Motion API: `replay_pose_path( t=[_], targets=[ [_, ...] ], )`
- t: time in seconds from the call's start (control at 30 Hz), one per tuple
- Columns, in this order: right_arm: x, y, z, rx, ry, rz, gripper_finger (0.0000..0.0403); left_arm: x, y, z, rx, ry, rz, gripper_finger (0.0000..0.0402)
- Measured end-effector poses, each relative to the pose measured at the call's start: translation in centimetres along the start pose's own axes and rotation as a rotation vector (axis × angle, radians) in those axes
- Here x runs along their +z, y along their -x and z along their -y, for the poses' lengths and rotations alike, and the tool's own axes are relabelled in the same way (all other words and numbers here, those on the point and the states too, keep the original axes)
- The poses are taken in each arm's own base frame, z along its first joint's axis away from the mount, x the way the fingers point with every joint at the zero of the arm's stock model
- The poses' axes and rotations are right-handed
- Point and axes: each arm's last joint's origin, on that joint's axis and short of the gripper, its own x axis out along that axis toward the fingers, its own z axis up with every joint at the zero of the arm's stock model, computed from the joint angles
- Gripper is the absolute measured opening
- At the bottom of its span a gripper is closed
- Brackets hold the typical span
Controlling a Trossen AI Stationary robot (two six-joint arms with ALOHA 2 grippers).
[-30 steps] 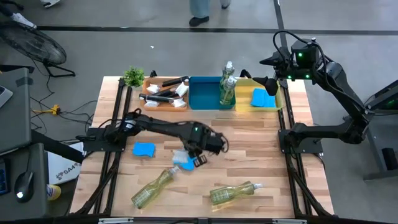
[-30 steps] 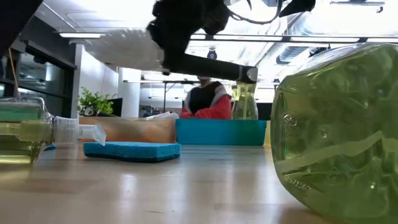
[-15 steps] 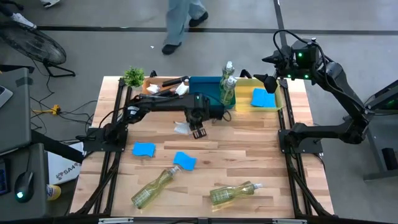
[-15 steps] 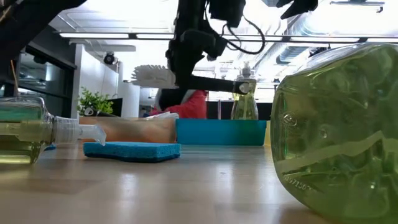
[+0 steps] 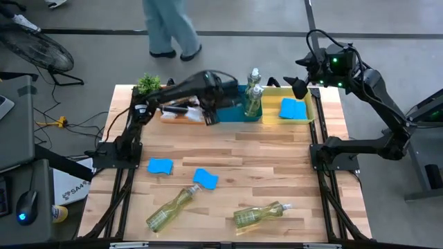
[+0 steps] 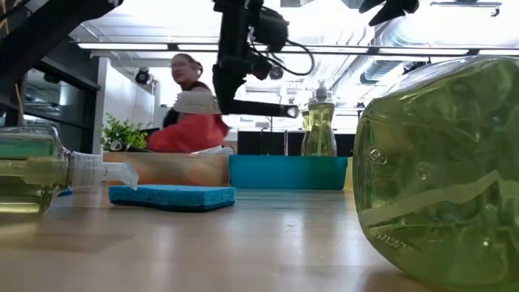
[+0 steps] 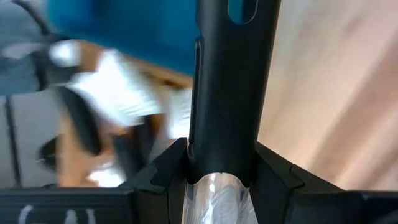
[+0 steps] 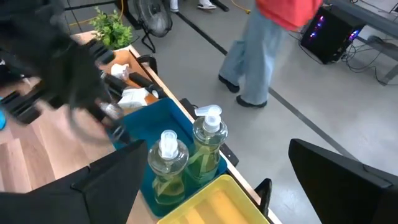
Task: Pick & Place Kitchen Sink Supplies
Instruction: Put the cleaning brush into the orange bin
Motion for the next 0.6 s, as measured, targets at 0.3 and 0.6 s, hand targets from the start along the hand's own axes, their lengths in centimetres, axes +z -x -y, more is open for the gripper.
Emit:
replay_pose_path(
  t=[0.3,0.6],
  targets=[
    [0.5,-0.4,0.2,-0.051,-0.073,0.033,0.0385,-2.8,1.1,-8.3,0.1,0.03,0.004,0.0127],
    [0.8,-1.5,0.3,-0.059,-0.151,0.035,0.0385,-4.7,-0.1,-13.9,0.145,0.001,-0.056,0.0127]
  ],
)
